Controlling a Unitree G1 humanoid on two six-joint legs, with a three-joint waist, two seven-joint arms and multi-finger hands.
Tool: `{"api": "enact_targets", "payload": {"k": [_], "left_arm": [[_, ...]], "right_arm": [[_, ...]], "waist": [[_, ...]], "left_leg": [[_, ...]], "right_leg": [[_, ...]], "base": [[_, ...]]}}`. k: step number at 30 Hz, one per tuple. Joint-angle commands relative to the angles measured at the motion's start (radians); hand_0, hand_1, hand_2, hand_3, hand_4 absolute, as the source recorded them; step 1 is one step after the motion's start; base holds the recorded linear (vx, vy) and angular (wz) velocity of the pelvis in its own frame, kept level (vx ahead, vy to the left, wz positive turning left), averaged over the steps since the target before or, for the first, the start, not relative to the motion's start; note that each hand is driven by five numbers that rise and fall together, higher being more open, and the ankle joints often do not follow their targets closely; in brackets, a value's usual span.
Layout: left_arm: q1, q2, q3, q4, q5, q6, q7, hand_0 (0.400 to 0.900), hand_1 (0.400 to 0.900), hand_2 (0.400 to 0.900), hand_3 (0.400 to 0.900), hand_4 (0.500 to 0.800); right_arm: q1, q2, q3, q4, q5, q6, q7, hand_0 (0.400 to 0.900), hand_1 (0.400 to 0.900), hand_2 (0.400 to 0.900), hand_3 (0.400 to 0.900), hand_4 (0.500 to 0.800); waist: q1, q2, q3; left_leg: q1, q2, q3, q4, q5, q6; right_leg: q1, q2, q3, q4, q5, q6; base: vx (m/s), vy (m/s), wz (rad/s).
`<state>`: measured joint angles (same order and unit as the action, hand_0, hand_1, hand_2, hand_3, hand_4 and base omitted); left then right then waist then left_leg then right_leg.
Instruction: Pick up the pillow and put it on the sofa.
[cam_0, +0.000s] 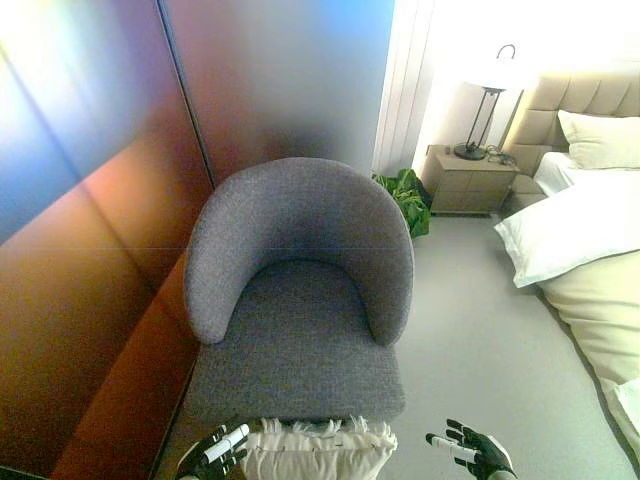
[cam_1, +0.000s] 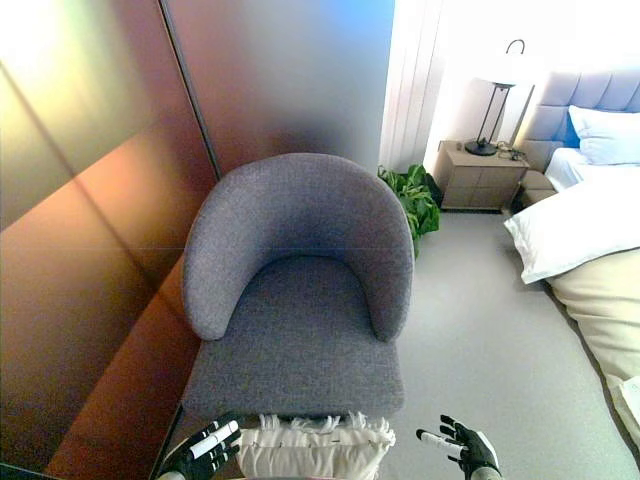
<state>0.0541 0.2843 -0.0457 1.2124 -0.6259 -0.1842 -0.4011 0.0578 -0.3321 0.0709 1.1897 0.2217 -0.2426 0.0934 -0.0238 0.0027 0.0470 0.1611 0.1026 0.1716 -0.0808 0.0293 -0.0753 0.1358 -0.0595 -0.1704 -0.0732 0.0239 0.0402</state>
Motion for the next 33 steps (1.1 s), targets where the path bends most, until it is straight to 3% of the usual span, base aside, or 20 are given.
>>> {"api": "enact_targets", "payload": {"k": [1, 6, 17, 20, 24, 28, 33], "left_arm": [[-0.067, 0.040, 0.044, 0.014, -0.024, -0.091, -0.019, 0.900, 0.900, 0.900, 0.900, 0.800], [-0.068, 0.044, 0.044, 0.002, 0.023, -0.106, 0.021, 0.900, 0.900, 0.900, 0.900, 0.800], [-0.065, 0.052, 0.043, -0.006, 0.027, -0.102, -0.002, 0.900, 0.900, 0.900, 0.900, 0.800], [-0.066, 0.052, 0.040, -0.008, 0.059, -0.105, 0.020, 0.900, 0.900, 0.900, 0.900, 0.800], [-0.087, 0.059, 0.018, 0.017, 0.178, -0.119, 0.180, 0.900, 0.900, 0.900, 0.900, 0.800], [-0.147, 0.096, -0.015, 0.016, 0.221, -0.116, 0.320, 0.900, 0.900, 0.900, 0.900, 0.800], [-0.174, 0.140, -0.049, -0.033, 0.270, -0.134, 0.427, 0.900, 0.900, 0.900, 0.900, 0.800]], "right_arm": [[-0.095, -0.051, -0.006, 0.011, 0.005, -0.057, -0.004, 0.900, 0.900, 0.900, 0.900, 0.800], [-0.091, -0.045, -0.010, 0.004, 0.005, -0.055, -0.010, 0.900, 0.900, 0.900, 0.900, 0.800], [-0.087, -0.052, -0.018, 0.013, 0.005, -0.075, -0.009, 0.900, 0.900, 0.900, 0.900, 0.800], [-0.089, -0.053, -0.019, 0.011, 0.003, -0.074, -0.010, 0.900, 0.900, 0.900, 0.900, 0.800], [-0.103, -0.059, 0.003, -0.007, 0.008, -0.067, -0.016, 0.900, 0.900, 0.900, 0.900, 0.800], [-0.158, -0.079, 0.047, -0.028, 0.041, -0.074, -0.051, 0.900, 0.900, 0.900, 0.900, 0.800], [-0.185, -0.119, 0.057, -0.110, 0.072, -0.102, -0.089, 0.900, 0.900, 0.900, 0.900, 0.800]], "waist": [[-0.005, -0.007, 0.011], [0.000, -0.011, 0.017], [0.003, -0.004, 0.026], [0.003, -0.003, 0.029], [-0.001, -0.001, 0.055], [-0.003, 0.010, 0.130], [-0.011, 0.020, 0.239]], "left_leg": [[-0.024, 0.013, 0.001, 0.025, -0.049, 0.006], [-0.027, 0.012, -0.002, 0.024, -0.046, 0.007], [-0.029, 0.008, -0.010, 0.020, -0.047, 0.008], [-0.028, 0.007, -0.011, 0.020, -0.047, 0.009], [-0.048, 0.012, -0.015, 0.042, -0.048, 0.006], [-0.121, 0.015, -0.031, 0.082, -0.043, 0.013], [-0.253, -0.006, -0.063, 0.160, -0.036, 0.015]], "right_leg": [[-0.013, -0.054, -0.047, 0.065, -0.060, 0.069], [-0.014, -0.058, -0.053, 0.064, -0.057, 0.072], [-0.012, -0.060, -0.056, 0.061, -0.061, 0.072], [-0.012, -0.060, -0.056, 0.062, -0.062, 0.072], [-0.029, -0.060, -0.047, 0.082, -0.070, 0.071], [-0.098, -0.055, -0.028, 0.114, -0.074, 0.054], [-0.205, -0.044, -0.006, 0.165, -0.076, 0.030]], "base": [[0.00, 0.000, 0.00], [-0.01, -0.003, 0.05], [0.00, 0.001, 0.01], [0.00, 0.000, 0.00], [-0.03, 0.000, 0.01], [-0.14, 0.022, 0.11], [-0.19, 0.022, 0.18]]}}
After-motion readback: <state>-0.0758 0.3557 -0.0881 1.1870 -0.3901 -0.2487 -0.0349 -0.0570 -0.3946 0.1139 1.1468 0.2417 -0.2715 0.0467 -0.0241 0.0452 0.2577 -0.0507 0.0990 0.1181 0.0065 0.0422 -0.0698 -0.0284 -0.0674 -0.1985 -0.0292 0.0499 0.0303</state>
